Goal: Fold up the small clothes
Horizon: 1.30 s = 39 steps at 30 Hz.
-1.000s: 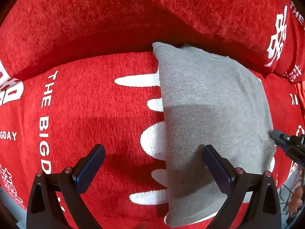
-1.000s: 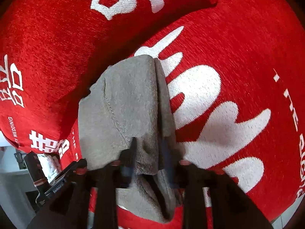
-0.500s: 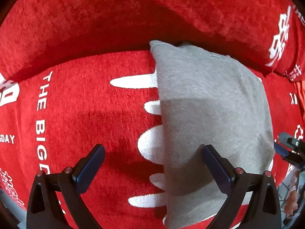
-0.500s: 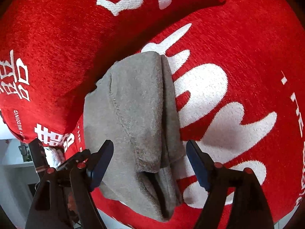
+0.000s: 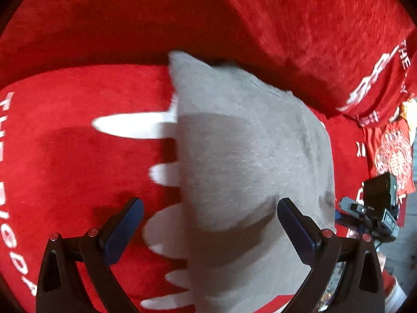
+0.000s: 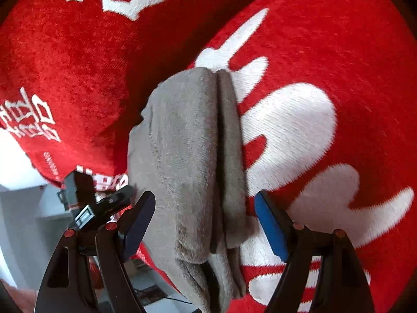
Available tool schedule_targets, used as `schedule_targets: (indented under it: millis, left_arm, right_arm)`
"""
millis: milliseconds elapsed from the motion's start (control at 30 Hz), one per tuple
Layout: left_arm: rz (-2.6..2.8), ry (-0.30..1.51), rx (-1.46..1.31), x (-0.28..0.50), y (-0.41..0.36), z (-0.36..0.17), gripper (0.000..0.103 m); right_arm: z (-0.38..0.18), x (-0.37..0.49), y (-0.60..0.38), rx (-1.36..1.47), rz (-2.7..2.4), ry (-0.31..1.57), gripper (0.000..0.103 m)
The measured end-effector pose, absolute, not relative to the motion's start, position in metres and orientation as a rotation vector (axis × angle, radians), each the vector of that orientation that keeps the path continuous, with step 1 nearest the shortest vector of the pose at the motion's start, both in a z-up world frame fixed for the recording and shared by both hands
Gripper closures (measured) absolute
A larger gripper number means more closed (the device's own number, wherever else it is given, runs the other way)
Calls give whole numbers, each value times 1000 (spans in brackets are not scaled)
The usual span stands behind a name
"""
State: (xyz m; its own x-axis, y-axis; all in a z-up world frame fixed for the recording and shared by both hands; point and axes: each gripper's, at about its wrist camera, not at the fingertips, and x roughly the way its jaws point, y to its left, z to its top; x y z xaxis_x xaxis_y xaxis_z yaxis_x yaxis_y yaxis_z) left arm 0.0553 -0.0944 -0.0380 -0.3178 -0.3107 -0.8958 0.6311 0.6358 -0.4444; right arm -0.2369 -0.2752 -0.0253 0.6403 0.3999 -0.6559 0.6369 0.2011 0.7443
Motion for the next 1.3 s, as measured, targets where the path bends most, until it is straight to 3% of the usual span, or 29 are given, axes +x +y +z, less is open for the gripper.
schedule_targets:
  millis: [567,600,667,700,733,767,833,900,1300]
  left_arm:
    - [-1023,1592,357,7,-145,-54,0]
    - [-1023,1590,354,6,-145,-53,1]
    - [-1015,1574,347,10,-140,-50,10]
    - [-1016,1566,334,9,-140,-48,18]
    - [-1015,1560,322,11,-138,-46,27]
    - [-1018,1558,306,12,-135,-43,32]
    - [-1028,1565,268,15,-131,-37,52]
    - [-1064,1572,211,19,-127,-28,56]
    - [-1130,1528,75,34,-74,29,56]
  right_arm:
    - [-38,-171,-263,1379,14,963,16]
    - [-38,-171,-264,1386,3,965,18]
    - [-40,-174,-266,1399,-44,992,34]
    - [-42,-177,-267,1402,-65,1008,57]
    - [-45,-181,-268,1412,-79,1017,68]
    - [-48,-187,-271,1462,-55,977,71]
    - [-45,-192,-270,1513,-17,918,73]
    - [-36,-192,-265,1543,23,868,73]
    - [10,-176,-222,1607,153,758,73]
